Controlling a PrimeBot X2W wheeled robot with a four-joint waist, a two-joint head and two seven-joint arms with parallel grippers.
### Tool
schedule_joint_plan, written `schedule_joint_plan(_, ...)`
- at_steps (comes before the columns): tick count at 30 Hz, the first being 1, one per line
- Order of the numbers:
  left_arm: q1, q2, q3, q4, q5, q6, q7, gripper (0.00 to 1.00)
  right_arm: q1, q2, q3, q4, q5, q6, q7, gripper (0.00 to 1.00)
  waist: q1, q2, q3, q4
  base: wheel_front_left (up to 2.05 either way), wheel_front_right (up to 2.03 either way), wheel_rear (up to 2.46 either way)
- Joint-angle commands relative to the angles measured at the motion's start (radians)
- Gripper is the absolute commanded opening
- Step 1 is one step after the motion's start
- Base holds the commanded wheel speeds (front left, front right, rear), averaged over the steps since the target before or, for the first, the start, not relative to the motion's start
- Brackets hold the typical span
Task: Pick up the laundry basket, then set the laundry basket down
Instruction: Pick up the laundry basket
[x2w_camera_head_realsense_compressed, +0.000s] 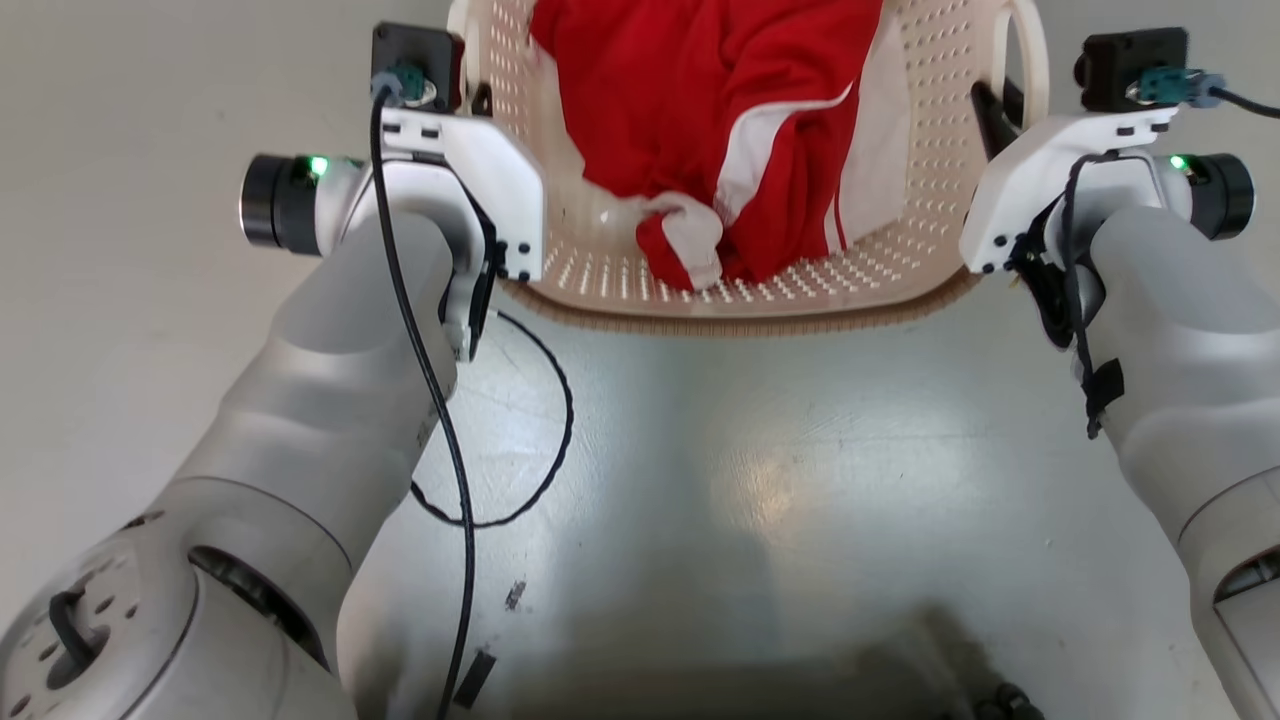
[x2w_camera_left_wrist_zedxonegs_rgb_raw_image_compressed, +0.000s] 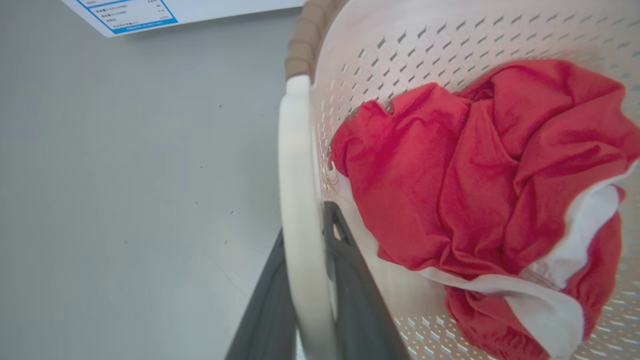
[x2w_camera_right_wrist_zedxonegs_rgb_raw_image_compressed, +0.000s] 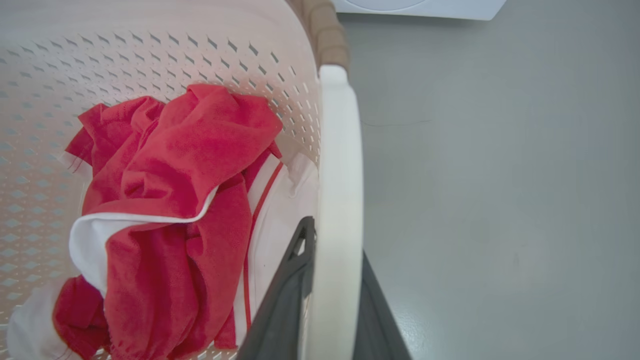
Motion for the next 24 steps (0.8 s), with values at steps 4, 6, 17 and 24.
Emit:
schedule_joint_plan(4,0.030,0.015,-0.016,-0.007,-0.018,-0.004,0.021,0.00,0.066,0.030,0.045,-0.001,0.003,0.008,0.047,0.00,0.0000,0.0000,-0.068,-0.005,0.00,0.00,0.00)
schedule_joint_plan(6,0.046,0.015,-0.024,-0.005,-0.027,-0.009,0.037,0.00,0.081,0.032,0.054,0.002,0.007,0.008,0.067,0.00,0.0000,0.0000,-0.101,-0.006,0.00,0.00,0.00)
schedule_joint_plan(17,0.158,0.015,-0.062,0.015,-0.071,-0.039,0.095,0.00,0.176,0.041,0.102,0.009,0.026,0.008,0.146,0.00,0.0000,0.0000,-0.310,-0.013,0.00,0.00,0.00)
schedule_joint_plan(24,0.246,0.015,-0.088,0.027,-0.093,-0.065,0.133,0.00,0.258,0.054,0.133,0.011,0.047,0.008,0.197,0.00,0.0000,0.0000,-0.457,-0.027,0.00,0.00,0.00)
